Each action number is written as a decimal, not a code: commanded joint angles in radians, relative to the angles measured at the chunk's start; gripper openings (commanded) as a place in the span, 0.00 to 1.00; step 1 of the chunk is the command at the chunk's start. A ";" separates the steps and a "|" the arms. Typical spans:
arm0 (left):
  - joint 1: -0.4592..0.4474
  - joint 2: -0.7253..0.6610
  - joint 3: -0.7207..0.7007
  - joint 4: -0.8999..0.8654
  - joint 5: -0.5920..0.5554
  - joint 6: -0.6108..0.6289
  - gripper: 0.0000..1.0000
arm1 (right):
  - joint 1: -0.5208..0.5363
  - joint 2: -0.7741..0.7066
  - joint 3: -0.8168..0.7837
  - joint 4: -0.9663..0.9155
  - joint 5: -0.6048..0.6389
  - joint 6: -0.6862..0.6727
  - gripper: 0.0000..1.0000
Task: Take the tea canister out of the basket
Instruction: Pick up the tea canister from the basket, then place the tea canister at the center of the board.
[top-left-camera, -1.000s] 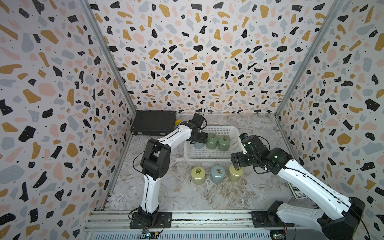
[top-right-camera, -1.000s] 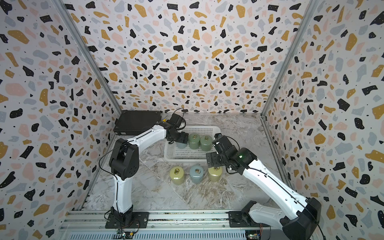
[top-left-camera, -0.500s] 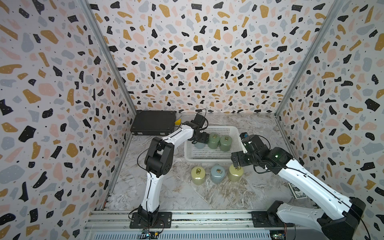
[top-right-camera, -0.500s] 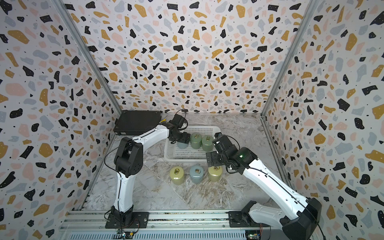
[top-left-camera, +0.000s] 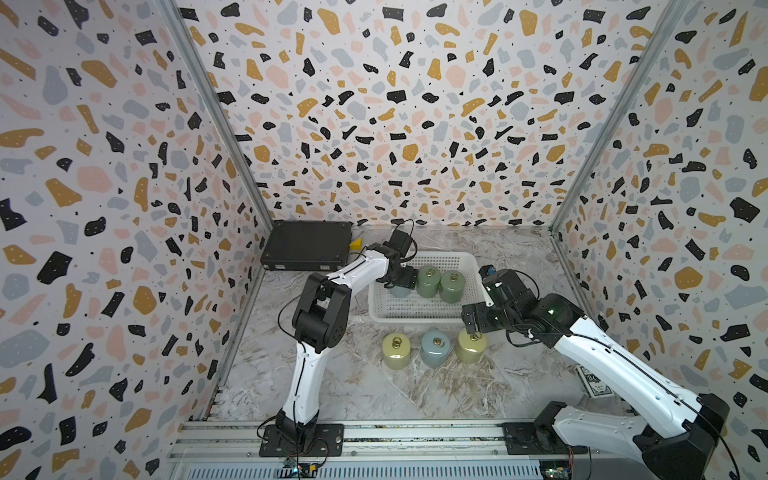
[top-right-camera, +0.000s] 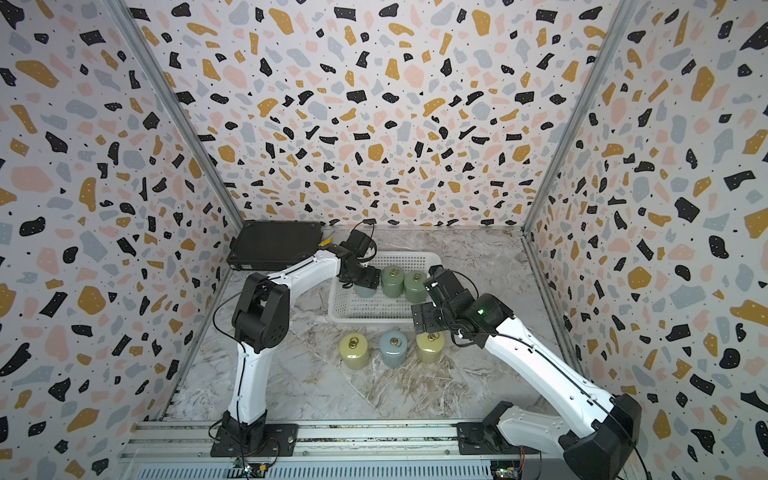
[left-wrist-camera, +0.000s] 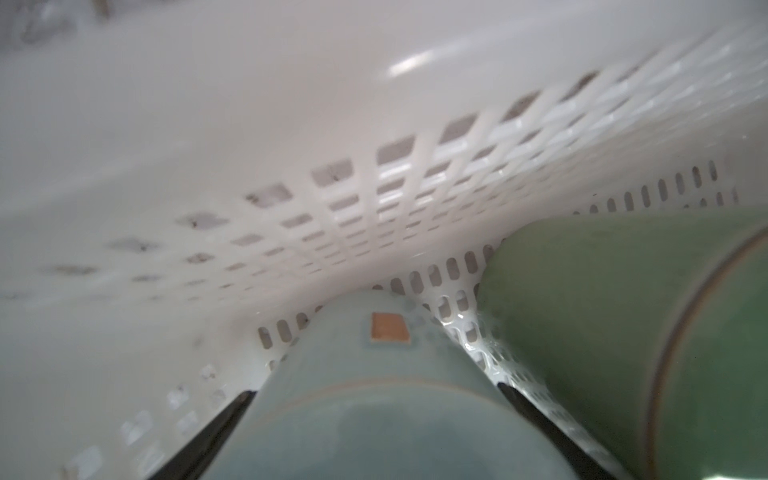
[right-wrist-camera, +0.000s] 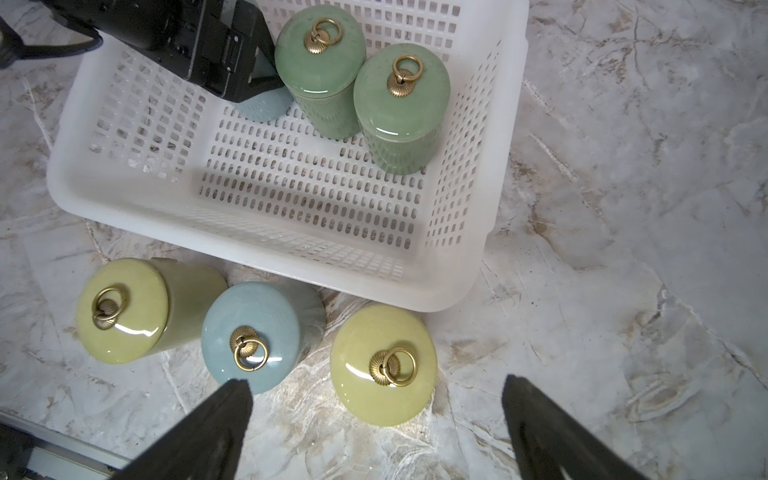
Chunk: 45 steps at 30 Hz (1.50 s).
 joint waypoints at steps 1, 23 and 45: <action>0.011 0.001 0.010 -0.040 -0.002 -0.001 0.82 | 0.001 -0.033 0.014 -0.027 0.010 0.014 0.99; 0.003 -0.255 -0.037 -0.079 0.025 -0.070 0.79 | 0.001 -0.008 0.018 -0.018 0.002 0.010 0.99; -0.008 -0.699 -0.221 -0.208 -0.060 -0.144 0.78 | 0.002 0.019 0.001 0.084 -0.105 -0.015 0.99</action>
